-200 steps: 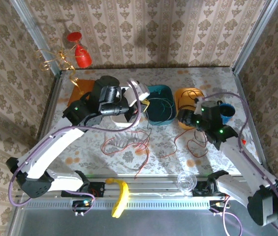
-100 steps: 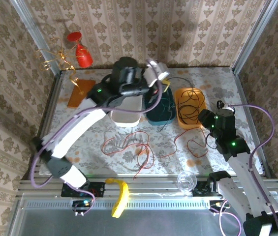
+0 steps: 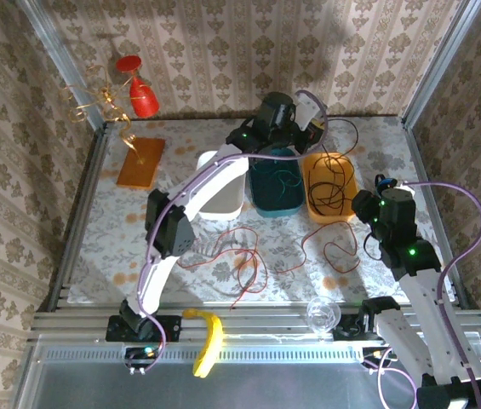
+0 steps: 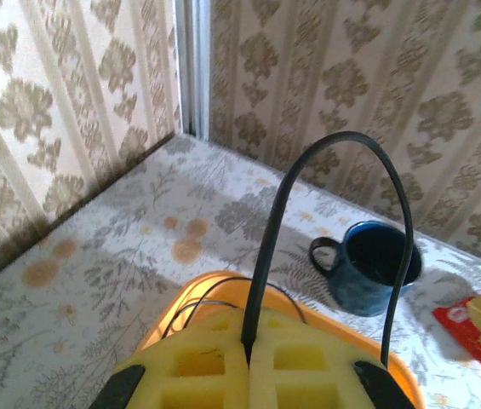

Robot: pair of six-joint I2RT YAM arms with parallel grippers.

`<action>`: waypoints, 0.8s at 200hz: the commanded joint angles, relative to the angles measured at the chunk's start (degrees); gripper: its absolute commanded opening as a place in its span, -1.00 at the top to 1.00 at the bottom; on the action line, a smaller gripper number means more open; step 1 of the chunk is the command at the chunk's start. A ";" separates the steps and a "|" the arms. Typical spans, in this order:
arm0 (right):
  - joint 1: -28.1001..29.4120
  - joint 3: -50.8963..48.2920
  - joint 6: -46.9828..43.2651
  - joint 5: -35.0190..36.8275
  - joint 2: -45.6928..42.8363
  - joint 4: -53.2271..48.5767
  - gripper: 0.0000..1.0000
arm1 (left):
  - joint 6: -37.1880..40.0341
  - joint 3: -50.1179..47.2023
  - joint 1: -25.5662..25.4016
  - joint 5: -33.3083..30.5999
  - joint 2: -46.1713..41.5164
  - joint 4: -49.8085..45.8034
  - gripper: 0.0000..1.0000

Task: Untangle the cables

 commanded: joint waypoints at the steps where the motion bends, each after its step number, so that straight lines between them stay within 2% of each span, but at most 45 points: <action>1: -0.32 1.53 -1.26 -1.39 -0.72 -1.39 0.04 | -4.25 1.77 0.13 0.61 6.26 -0.68 1.00; 11: -0.32 1.66 -1.22 -2.29 -0.33 -1.10 0.05 | -5.80 0.29 0.11 1.65 7.63 0.83 1.00; 32: -0.32 2.35 -1.35 -3.52 0.50 -1.08 0.04 | -6.93 3.18 -0.52 2.99 11.13 -1.99 1.00; 79: -0.32 2.98 -2.05 -4.19 0.29 -2.15 0.04 | -7.80 2.13 -1.61 -2.72 11.10 -3.64 1.00; 96: -0.32 2.55 -1.90 -4.82 0.33 -2.30 0.04 | -7.79 2.74 -1.62 -5.20 10.73 -4.55 0.25; 109: -0.32 2.10 -1.38 -4.91 0.55 -2.59 0.04 | -7.58 3.51 -1.59 -5.43 9.73 -4.50 -0.13; 139: -0.34 0.71 -0.07 -5.65 1.54 -2.99 0.03 | -6.88 1.58 -1.60 -7.69 4.77 -3.54 -0.46; 160: -0.32 -0.30 2.30 -4.58 4.29 -7.99 0.03 | -7.85 -7.25 -1.40 -11.65 -2.40 -0.06 -0.55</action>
